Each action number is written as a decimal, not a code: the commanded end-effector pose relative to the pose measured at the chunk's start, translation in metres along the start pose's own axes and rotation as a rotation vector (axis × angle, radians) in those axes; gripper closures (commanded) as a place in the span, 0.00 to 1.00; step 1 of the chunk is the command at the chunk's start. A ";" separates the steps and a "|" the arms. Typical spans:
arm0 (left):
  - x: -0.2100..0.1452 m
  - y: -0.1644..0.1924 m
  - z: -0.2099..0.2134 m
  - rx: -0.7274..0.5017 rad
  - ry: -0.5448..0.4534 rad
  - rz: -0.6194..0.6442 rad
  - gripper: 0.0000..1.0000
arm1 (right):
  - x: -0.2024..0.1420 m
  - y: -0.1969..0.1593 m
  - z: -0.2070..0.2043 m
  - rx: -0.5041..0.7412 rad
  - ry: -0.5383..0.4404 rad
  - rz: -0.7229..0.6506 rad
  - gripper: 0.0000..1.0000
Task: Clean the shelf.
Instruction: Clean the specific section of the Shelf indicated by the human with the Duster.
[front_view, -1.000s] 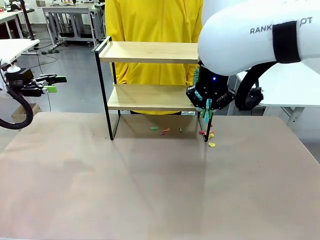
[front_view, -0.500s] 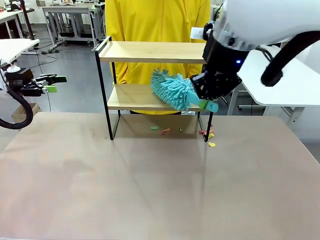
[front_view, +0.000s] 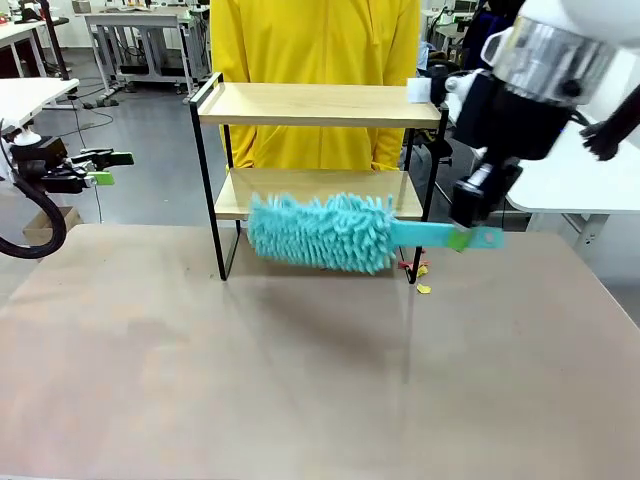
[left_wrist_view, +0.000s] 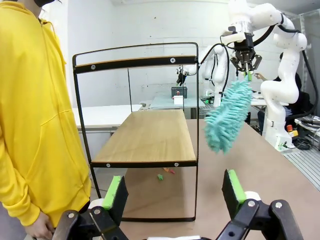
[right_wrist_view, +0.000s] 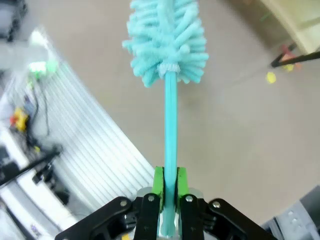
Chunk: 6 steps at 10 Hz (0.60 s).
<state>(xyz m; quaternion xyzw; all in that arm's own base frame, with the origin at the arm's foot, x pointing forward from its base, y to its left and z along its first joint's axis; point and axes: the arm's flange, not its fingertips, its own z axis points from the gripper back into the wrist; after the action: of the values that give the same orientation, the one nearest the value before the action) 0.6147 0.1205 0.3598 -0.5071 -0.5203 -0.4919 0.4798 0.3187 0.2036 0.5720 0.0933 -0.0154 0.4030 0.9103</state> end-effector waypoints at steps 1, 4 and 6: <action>0.002 -0.002 0.000 0.002 -0.002 -0.012 0.00 | -0.019 -0.017 0.008 0.022 0.118 0.086 0.87; 0.002 -0.002 0.000 0.002 -0.002 -0.012 0.00 | -0.049 -0.041 0.010 0.142 0.321 0.208 0.87; 0.002 -0.002 0.000 0.002 -0.002 -0.012 0.00 | -0.058 -0.044 0.009 0.087 0.434 0.192 0.87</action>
<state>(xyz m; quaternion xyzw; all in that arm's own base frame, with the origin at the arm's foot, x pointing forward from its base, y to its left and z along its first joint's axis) 0.6147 0.1205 0.3598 -0.5070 -0.5203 -0.4919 0.4798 0.3058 0.1326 0.5564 0.0711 0.1777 0.4861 0.8527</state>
